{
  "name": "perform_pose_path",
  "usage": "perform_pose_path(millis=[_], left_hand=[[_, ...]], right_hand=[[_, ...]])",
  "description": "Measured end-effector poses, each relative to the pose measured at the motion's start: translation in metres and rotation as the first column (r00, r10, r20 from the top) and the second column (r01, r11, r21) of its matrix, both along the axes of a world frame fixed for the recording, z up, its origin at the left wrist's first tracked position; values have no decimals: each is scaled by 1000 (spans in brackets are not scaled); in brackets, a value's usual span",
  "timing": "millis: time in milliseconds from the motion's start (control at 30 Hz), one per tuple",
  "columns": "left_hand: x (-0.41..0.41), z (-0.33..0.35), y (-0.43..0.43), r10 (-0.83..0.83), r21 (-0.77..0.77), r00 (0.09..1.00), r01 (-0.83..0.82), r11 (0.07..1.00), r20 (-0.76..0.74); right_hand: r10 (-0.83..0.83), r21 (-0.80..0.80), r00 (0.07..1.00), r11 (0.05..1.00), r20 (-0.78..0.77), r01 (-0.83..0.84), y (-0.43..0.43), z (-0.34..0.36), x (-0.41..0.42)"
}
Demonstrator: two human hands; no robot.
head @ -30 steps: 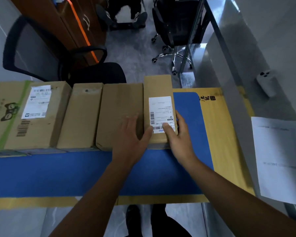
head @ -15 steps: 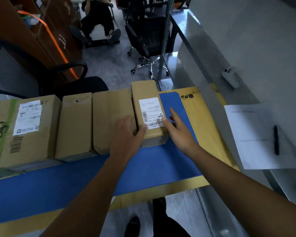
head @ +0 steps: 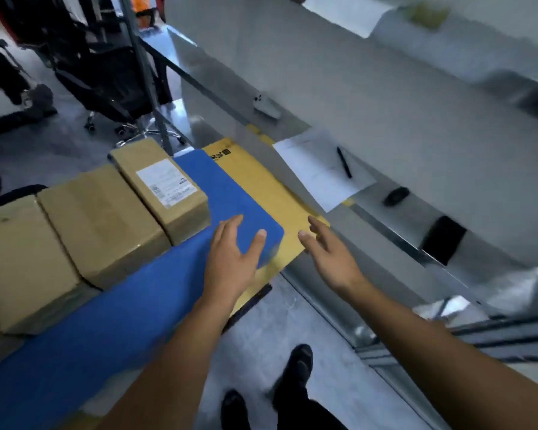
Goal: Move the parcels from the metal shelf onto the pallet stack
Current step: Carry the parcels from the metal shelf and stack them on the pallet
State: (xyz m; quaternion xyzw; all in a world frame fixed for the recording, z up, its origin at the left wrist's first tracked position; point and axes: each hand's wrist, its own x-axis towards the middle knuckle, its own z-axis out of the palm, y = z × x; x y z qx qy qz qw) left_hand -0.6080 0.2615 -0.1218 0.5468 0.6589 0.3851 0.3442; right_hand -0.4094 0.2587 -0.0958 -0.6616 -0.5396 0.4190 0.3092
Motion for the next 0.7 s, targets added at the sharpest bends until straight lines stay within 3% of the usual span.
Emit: perform_pose_path(millis=[167, 300, 567, 700], left_hand=[[92, 4, -33, -293, -20, 955, 294, 956, 36], [171, 17, -65, -489, -1, 871, 490, 872, -31], [348, 46, -174, -700, 17, 710, 703, 711, -76], [448, 55, -252, -806, 23, 584, 811, 585, -93]], right_hand=[[-210, 43, 974, 977, 83, 207, -72, 19, 95], [-355, 112, 923, 933, 148, 341, -136, 27, 168], [-609, 166, 786, 791, 109, 589, -290, 35, 311], [-718, 180, 692, 692, 78, 699, -381, 42, 385]])
